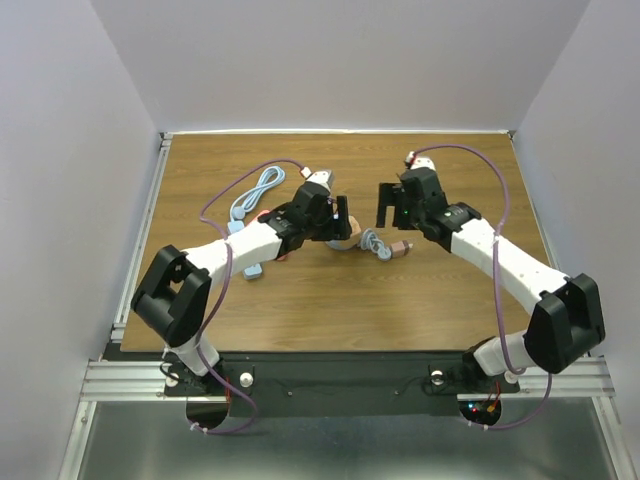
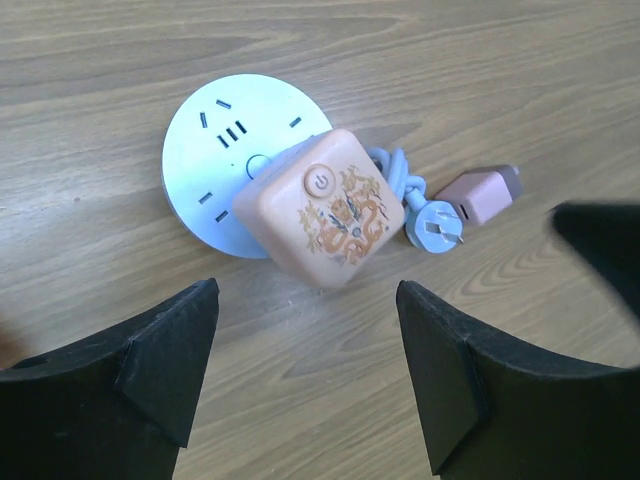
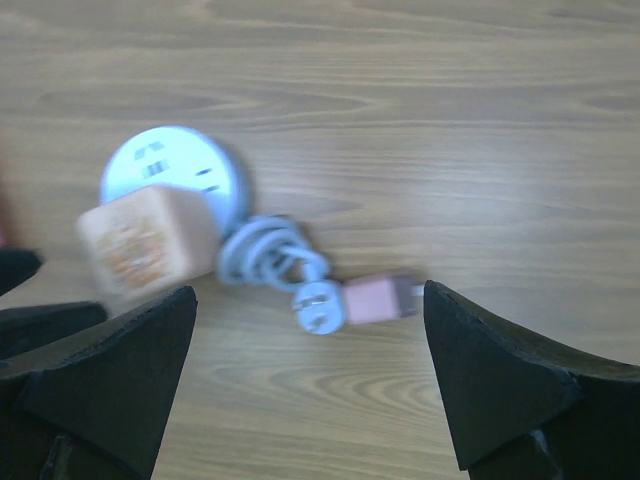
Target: Insert the plug
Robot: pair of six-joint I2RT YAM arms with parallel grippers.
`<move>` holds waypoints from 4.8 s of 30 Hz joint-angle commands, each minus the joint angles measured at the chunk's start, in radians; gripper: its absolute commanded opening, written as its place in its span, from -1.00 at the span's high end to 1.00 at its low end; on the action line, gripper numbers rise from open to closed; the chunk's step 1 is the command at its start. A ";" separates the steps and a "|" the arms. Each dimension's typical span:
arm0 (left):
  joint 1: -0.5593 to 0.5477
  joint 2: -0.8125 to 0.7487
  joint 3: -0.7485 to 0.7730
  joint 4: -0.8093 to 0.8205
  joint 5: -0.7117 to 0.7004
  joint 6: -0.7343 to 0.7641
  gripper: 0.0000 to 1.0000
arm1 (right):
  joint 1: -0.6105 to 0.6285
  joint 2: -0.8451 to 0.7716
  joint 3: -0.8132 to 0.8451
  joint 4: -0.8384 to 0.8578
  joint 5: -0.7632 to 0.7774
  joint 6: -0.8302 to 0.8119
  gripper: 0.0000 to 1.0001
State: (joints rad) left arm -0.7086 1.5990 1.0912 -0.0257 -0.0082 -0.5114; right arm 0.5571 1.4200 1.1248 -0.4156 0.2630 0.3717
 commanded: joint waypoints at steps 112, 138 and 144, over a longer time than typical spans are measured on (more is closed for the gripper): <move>0.052 0.150 0.256 -0.457 -0.148 0.656 -0.64 | -0.166 0.027 -0.171 0.261 -0.363 0.019 -0.93; -0.186 0.107 0.180 -0.427 0.016 0.809 0.68 | -0.166 -0.006 -0.181 0.219 -0.303 0.001 -0.93; -0.207 0.065 0.203 -0.424 -0.153 0.772 0.01 | -0.166 -0.030 -0.218 0.182 -0.231 0.036 -0.94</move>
State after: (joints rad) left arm -0.9054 1.7191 1.2930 -0.4034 -0.0341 0.2871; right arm 0.3920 1.4307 0.9432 -0.2096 -0.0364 0.3878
